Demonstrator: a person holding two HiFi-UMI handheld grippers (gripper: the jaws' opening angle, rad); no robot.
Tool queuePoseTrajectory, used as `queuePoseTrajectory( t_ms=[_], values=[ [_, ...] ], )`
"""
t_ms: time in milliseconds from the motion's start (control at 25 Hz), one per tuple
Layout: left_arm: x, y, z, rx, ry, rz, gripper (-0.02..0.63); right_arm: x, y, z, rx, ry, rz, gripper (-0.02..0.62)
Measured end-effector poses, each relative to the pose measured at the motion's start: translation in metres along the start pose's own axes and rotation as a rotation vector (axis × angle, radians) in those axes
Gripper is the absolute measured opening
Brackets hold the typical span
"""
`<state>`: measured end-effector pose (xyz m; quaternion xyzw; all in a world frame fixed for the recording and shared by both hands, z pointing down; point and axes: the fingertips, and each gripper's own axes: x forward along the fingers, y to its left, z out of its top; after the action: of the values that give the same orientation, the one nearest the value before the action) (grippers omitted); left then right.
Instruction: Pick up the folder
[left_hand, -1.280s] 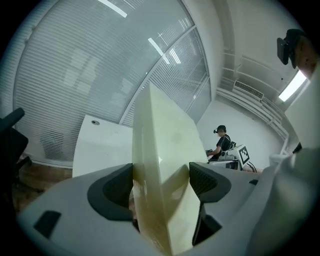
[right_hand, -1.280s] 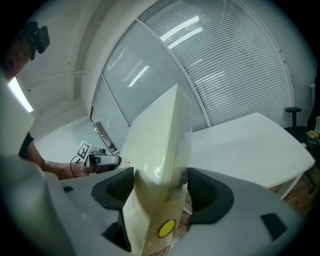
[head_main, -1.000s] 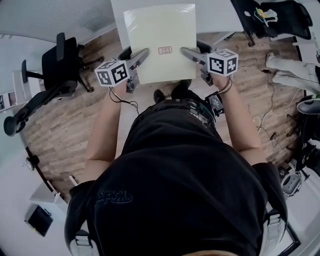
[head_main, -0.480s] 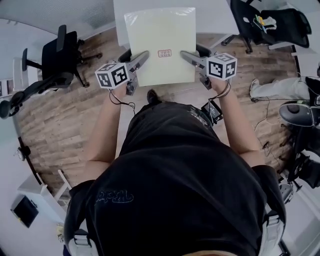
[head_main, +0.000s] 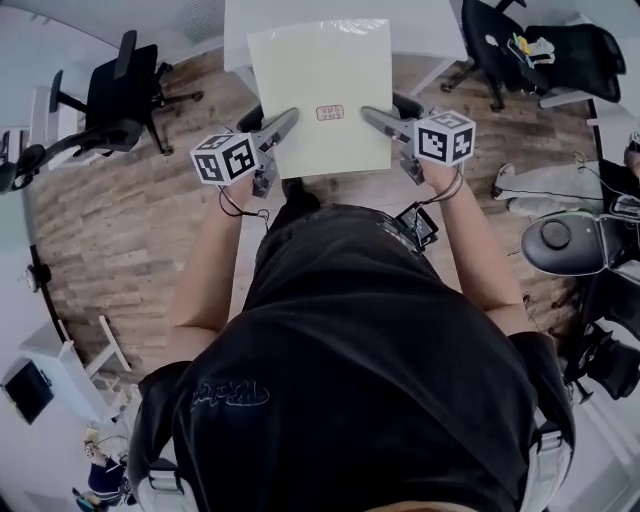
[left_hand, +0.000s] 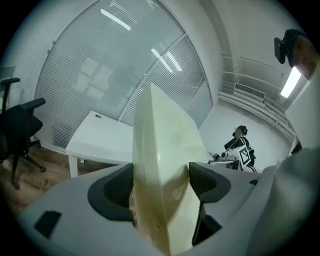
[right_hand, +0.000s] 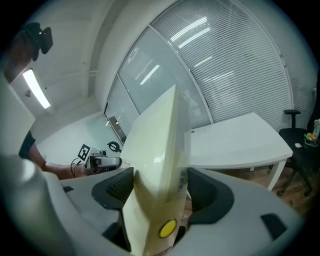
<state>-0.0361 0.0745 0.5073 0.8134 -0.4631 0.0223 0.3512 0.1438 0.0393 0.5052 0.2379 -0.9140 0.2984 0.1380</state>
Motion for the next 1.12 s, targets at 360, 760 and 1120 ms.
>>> queuePoseTrajectory(
  t_ms=[360, 760, 1120],
  values=[
    [-0.021, -0.025, -0.02, -0.022, -0.022, 0.05, 0.36, -0.02, 0.014, -0.016, 0.004, 0.033, 0.04, 0.327],
    [-0.035, -0.04, -0.044, -0.049, -0.023, 0.064, 0.36, -0.039, 0.026, -0.035, 0.014, 0.039, 0.049, 0.327],
    [-0.042, -0.053, -0.058, -0.032, -0.028, 0.054, 0.36, -0.055, 0.036, -0.051, 0.024, 0.021, 0.037, 0.326]
  ],
)
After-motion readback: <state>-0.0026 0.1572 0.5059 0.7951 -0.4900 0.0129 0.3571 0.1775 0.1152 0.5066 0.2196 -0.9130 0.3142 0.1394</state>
